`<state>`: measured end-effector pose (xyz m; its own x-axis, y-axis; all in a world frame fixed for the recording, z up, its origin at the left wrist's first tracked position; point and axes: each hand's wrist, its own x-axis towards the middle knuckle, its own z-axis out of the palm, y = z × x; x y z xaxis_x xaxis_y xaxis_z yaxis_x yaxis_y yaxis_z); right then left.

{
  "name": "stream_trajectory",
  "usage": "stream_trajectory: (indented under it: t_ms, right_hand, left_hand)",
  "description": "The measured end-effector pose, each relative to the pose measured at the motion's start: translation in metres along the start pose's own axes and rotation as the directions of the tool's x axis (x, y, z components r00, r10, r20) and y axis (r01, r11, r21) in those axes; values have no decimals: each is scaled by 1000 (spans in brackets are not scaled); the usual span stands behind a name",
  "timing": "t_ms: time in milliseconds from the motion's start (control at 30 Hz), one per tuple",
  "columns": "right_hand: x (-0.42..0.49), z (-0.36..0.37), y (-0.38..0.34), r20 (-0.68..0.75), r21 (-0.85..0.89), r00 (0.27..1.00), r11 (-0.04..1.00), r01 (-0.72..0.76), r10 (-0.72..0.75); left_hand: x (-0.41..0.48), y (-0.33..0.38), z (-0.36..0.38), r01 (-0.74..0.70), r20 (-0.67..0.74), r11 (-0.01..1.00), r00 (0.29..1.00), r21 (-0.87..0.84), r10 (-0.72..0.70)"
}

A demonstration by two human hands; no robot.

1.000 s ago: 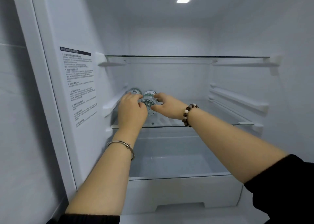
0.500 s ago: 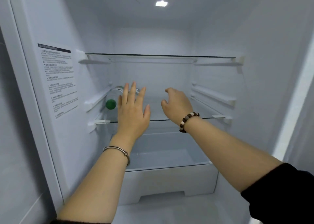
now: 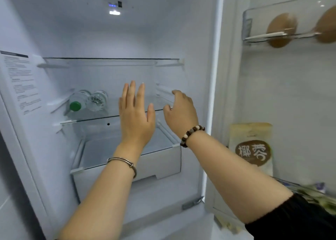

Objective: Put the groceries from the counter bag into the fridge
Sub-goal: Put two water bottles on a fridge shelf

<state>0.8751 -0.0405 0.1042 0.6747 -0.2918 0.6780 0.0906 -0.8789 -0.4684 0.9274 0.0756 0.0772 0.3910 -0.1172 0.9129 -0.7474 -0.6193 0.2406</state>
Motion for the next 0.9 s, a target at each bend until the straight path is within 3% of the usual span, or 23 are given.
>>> stream_trajectory:
  t_ms: [233, 467, 667, 900]
  right_hand:
    - [-98, -120, 25, -318, -248, 935, 966, 79, -158]
    - [-197, -243, 85, -418, -467, 908, 865, -183, -34]
    - [-289, -351, 126, -558, -561, 828, 711, -423, 52]
    - [-439, -480, 146, -737, -568, 661, 402, -719, 140]
  left_hand:
    - [-44, 122, -14, -100, -86, 934, 993, -344, 75]
    - [-93, 273, -8, -207, 24, 788, 962, -580, 271]
    - [-154, 413, -10, -272, 62, 594, 875, -757, 481]
    - [-245, 581, -46, -293, 110, 442, 718, -847, 687]
